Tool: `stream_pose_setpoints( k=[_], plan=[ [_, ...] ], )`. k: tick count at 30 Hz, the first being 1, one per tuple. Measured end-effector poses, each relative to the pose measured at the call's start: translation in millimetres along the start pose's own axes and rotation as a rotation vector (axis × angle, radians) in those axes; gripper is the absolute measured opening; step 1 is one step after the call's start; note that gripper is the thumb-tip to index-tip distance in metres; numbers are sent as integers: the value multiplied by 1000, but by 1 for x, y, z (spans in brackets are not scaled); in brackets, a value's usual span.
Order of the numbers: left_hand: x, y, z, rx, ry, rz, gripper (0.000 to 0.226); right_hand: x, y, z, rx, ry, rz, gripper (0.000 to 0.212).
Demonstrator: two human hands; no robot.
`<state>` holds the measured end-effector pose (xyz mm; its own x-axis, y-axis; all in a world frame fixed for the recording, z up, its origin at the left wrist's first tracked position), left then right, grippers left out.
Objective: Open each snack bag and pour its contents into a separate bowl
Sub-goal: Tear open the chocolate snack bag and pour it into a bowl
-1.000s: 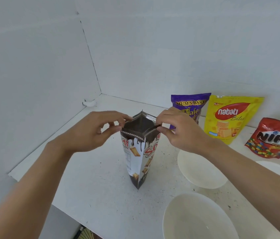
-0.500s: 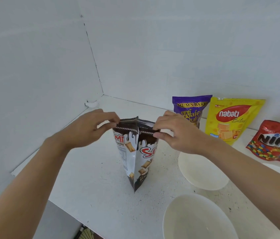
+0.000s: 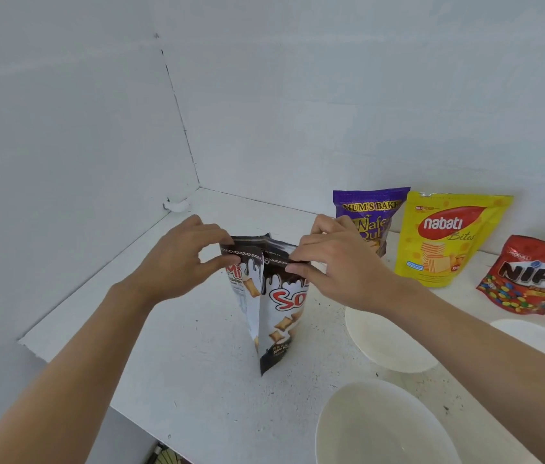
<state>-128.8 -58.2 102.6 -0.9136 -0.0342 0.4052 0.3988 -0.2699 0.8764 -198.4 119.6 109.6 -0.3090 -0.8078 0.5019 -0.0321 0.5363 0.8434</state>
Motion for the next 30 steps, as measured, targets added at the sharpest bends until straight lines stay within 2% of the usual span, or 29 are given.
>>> stream_pose_setpoints(
  k=[4,6,10,16,18,21,24,28,30],
  plan=[
    [-5,-4,2,-175,40,24,29,1,2,1,64,-31,19,15],
    [-11,-6,9,-293,33,55,23,1,6,1,94,-63,29,22],
    [-29,-8,12,-488,95,177,32,6,8,-22,85,16,52,29],
    [-63,-31,3,-744,356,138,60,13,-16,-36,72,91,-74,27],
    [-74,-43,5,-764,386,108,61,16,-19,-41,58,112,-87,32],
    [-88,-67,10,-751,408,39,43,21,-22,-50,16,147,-99,35],
    [-94,-83,22,-658,376,-29,52,25,-26,-56,0,182,-116,36],
    [-97,-85,16,-710,431,39,37,29,-28,-67,-48,250,-114,41],
    [-98,-84,11,-713,439,68,32,30,-26,-75,-93,311,-75,37]
  ],
)
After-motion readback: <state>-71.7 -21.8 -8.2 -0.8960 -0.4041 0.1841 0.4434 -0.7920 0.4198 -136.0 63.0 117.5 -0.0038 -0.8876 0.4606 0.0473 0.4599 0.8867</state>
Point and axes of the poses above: each hand's wrist, its own x-axis towards the middle knuckle, its own y-axis out of the back of the hand, z = x × y, the point moved 10 cm from there along x, towards the middle knuckle, and after that the axes turned 2 degrees about z, right-handed, at the moved point
